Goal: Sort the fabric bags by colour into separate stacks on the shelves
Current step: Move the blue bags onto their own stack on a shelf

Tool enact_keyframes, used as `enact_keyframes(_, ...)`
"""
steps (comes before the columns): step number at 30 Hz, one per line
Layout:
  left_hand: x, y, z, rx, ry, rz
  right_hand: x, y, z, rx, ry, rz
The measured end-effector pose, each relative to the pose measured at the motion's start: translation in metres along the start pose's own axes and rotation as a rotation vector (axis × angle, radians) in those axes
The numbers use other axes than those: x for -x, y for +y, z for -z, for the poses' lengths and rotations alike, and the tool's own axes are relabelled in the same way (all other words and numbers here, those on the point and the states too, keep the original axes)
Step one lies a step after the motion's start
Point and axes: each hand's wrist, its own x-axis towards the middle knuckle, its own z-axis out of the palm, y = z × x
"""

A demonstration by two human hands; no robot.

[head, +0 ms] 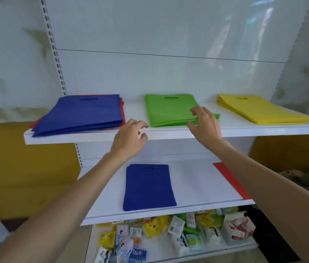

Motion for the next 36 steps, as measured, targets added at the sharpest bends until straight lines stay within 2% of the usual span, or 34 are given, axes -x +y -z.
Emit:
enact_keyframes(11,-0.062,-0.176,0.112,-0.207,0.222,0.249,-0.108,-0.111,-0.132,-0.163,-0.106,0.033)
enact_keyframes(13,-0.079,-0.211,0.12,-0.286,0.187,0.346,-0.126,-0.127,-0.154,-0.196,-0.136,0.054)
enact_keyframes(15,-0.091,-0.239,0.122,-0.373,0.078,0.521,-0.145,-0.143,-0.175,-0.209,-0.179,0.05)
enact_keyframes(17,-0.099,-0.254,0.121,-0.31,0.009,0.675,-0.159,-0.16,-0.198,-0.208,-0.234,-0.039)
enact_keyframes(18,-0.103,-0.259,0.12,-0.264,0.014,0.699,-0.162,-0.168,-0.211,-0.205,-0.275,-0.109)
enact_keyframes(21,-0.113,-0.27,0.12,-0.211,0.064,0.631,-0.156,-0.176,-0.247,-0.146,-0.38,-0.27)
enact_keyframes(24,-0.113,-0.279,0.118,-0.183,0.194,0.526,-0.154,-0.167,-0.262,-0.184,-0.3,-0.339)
enact_keyframes(29,-0.11,-0.283,0.118,-0.099,0.372,0.452,-0.156,-0.165,-0.262,-0.254,-0.198,-0.335)
enact_keyframes(36,-0.105,-0.279,0.119,-0.128,0.427,0.362,-0.154,-0.168,-0.256,-0.359,-0.118,-0.277)
